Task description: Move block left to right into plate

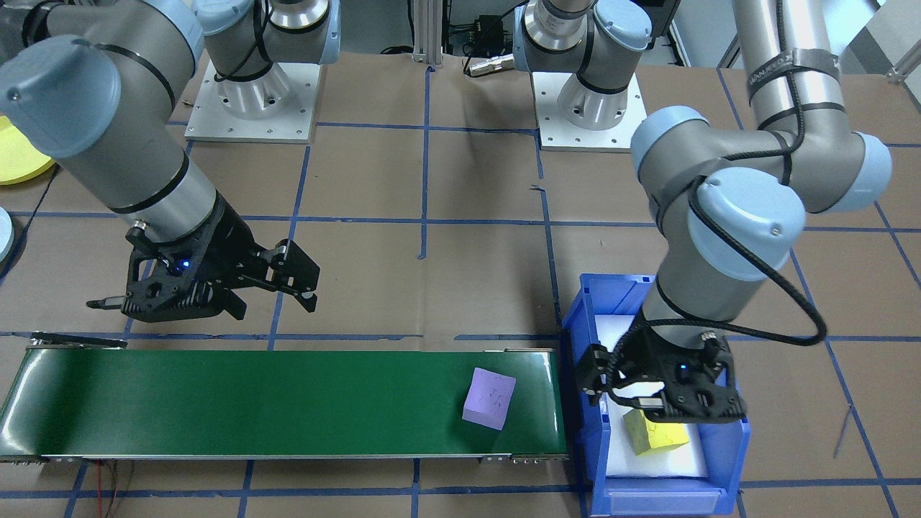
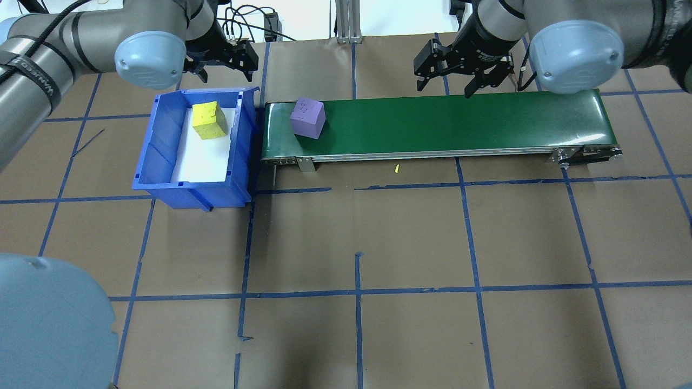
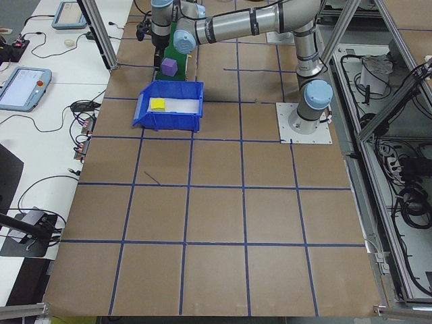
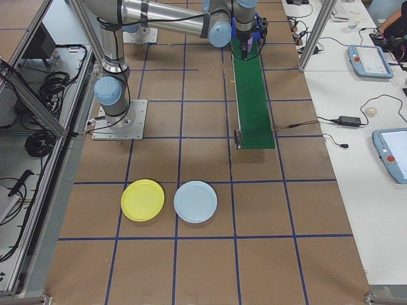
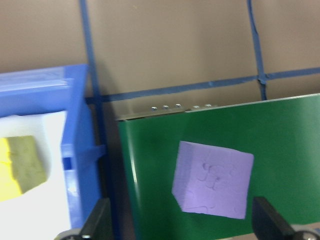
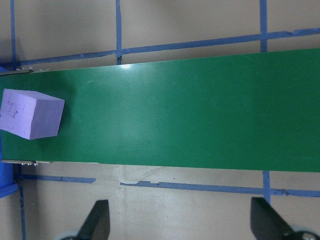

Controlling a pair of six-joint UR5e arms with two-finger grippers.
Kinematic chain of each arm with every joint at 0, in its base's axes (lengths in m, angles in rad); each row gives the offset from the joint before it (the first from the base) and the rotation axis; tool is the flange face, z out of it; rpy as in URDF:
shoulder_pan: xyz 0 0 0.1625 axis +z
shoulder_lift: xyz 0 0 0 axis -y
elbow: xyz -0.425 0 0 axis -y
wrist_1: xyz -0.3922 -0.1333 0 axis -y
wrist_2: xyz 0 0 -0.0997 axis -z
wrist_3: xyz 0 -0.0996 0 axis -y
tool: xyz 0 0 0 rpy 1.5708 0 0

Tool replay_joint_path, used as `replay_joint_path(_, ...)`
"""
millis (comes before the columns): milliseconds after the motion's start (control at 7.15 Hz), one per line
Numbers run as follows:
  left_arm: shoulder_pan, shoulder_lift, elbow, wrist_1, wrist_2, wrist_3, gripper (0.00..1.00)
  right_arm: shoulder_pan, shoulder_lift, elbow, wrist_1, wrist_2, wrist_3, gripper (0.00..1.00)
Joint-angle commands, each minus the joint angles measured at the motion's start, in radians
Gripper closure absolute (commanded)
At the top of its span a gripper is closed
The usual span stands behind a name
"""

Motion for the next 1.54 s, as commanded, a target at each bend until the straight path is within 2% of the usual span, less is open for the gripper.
replay_joint_path(0,0.066,-0.068,0.005,0.006,0.002,0.006,0.00,0.000,0.064,0.007,-0.034,0.036,0.030,0.00)
replay_joint_path(280,0.099,-0.091,0.001,0.007,0.003,0.052,0.00,0.000,0.095,0.009,-0.051,0.128,0.132,0.00)
replay_joint_path(559,0.117,-0.129,-0.010,0.010,-0.009,0.054,0.00,0.002,0.114,0.012,-0.065,0.131,0.139,0.00)
replay_joint_path(699,0.117,-0.157,-0.010,0.026,-0.030,0.049,0.00,0.001,0.147,0.012,-0.066,0.131,0.207,0.00)
replay_joint_path(839,0.117,-0.198,-0.011,0.085,-0.032,0.043,0.02,0.000,0.176,0.012,-0.086,0.131,0.233,0.00)
replay_joint_path(979,0.117,-0.203,-0.013,0.089,-0.035,0.043,0.25,0.000,0.181,0.010,-0.088,0.131,0.237,0.00)
replay_joint_path(1119,0.117,-0.197,-0.019,0.087,-0.034,0.052,0.55,0.000,0.183,0.010,-0.088,0.131,0.238,0.00)
replay_joint_path(1259,0.116,-0.180,-0.014,0.084,-0.032,0.048,0.62,0.000,0.184,0.004,-0.089,0.131,0.238,0.00)
replay_joint_path(1399,0.116,-0.148,-0.016,0.066,-0.029,0.046,0.62,0.000,0.189,0.001,-0.104,0.131,0.240,0.00)
